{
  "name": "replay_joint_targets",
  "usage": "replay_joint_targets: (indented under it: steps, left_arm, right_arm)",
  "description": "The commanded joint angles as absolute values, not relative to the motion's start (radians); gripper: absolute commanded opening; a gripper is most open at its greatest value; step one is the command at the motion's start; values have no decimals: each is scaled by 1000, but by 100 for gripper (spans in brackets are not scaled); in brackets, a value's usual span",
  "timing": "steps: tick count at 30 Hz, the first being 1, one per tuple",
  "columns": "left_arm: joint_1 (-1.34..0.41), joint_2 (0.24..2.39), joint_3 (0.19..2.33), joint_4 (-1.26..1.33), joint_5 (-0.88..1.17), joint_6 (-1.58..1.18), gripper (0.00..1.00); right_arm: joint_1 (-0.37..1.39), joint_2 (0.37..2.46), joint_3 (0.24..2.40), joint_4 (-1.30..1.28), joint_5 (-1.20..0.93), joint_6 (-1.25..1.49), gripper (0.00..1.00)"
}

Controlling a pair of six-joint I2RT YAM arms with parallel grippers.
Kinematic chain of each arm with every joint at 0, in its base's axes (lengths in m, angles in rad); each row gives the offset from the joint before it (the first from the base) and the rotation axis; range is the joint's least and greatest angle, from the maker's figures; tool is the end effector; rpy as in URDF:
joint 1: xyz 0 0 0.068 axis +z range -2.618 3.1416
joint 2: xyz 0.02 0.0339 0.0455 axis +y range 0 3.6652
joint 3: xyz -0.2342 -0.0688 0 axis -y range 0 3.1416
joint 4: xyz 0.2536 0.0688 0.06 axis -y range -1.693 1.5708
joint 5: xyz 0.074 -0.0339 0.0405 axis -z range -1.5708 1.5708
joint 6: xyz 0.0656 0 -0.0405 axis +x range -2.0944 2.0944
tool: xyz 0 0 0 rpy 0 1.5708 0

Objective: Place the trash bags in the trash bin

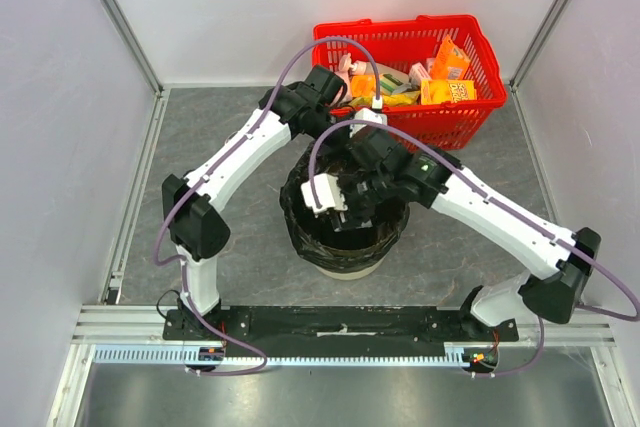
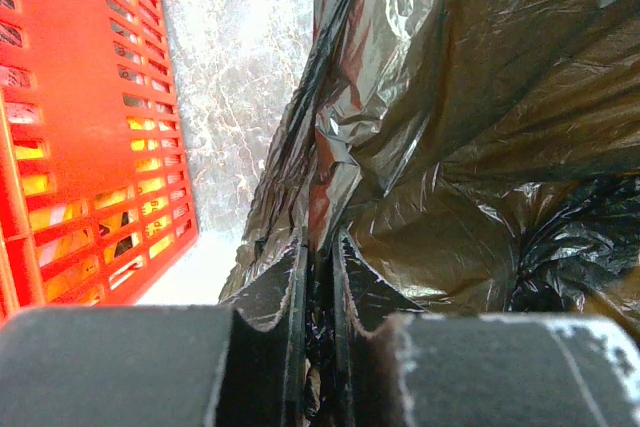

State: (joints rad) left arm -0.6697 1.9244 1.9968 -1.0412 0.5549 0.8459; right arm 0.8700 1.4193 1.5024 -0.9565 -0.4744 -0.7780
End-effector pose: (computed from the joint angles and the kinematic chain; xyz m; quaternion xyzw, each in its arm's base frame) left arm 0.3103 -0.2898 0.3045 0.6903 0.6114 -0.2355 0.3070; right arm 0.1818 0.2619 0.3244 -0.7249 0.5616 0.2359 0.3216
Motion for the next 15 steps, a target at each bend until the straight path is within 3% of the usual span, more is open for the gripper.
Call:
replay_joint_targets:
  steps: [1, 15]
  left_arm:
    - [-667, 1956, 2060, -1009, 551, 815, 2]
    - [-690, 1954, 2068, -997, 558, 787, 2]
  right_arm:
    - [916, 1479, 1514, -939, -426, -819, 66]
    - [939, 1631, 1378, -884, -437, -887, 55]
